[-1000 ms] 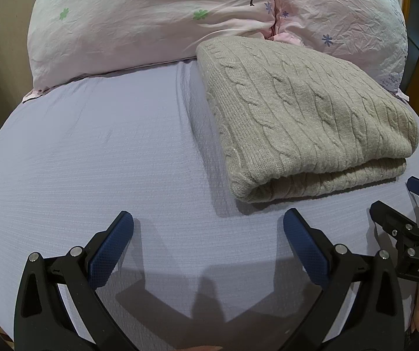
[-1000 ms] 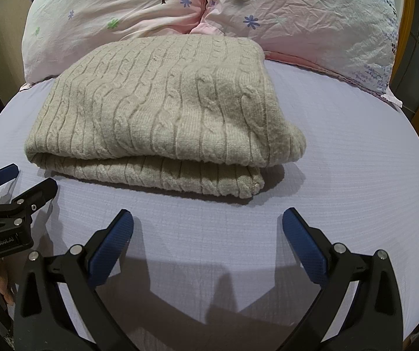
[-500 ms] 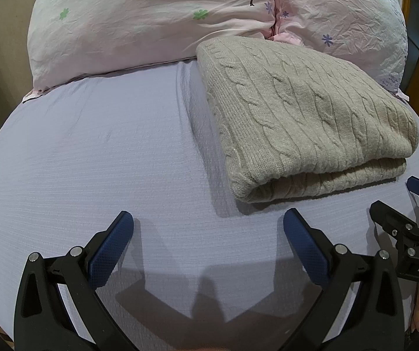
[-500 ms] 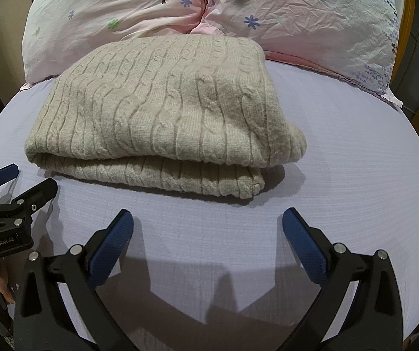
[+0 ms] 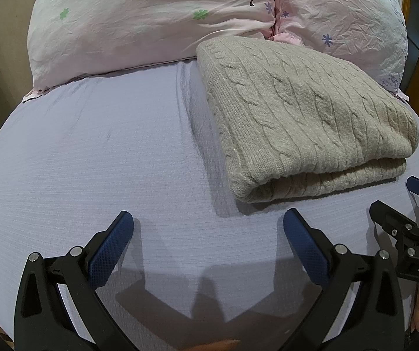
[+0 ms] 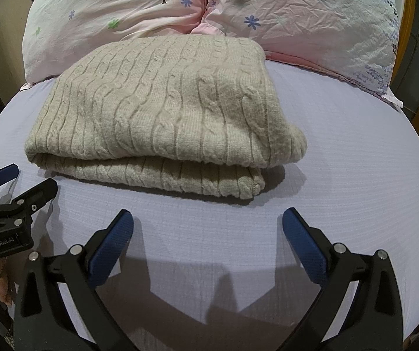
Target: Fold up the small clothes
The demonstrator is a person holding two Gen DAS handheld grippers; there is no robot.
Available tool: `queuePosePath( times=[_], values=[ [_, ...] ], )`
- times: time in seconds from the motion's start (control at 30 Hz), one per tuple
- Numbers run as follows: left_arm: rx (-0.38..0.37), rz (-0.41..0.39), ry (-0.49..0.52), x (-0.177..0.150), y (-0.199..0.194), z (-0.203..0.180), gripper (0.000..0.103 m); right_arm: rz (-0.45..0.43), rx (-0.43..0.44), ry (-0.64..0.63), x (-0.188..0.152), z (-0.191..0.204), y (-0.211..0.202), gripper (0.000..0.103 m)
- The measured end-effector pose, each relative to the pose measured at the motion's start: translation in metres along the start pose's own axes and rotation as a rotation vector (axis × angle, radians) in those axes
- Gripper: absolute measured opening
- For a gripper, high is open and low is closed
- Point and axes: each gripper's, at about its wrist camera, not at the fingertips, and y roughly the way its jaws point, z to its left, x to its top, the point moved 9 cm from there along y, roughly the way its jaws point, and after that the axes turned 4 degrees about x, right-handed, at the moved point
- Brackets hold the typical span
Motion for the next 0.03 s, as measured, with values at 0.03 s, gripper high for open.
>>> queuePosePath(
  times=[0.03],
  values=[
    [0.000,0.000,0.000,-0.0002,0.0001,-0.0002,0.102,0.000,0.000,0.000,-0.0005,0.0002,-0.0002,0.101]
  ],
)
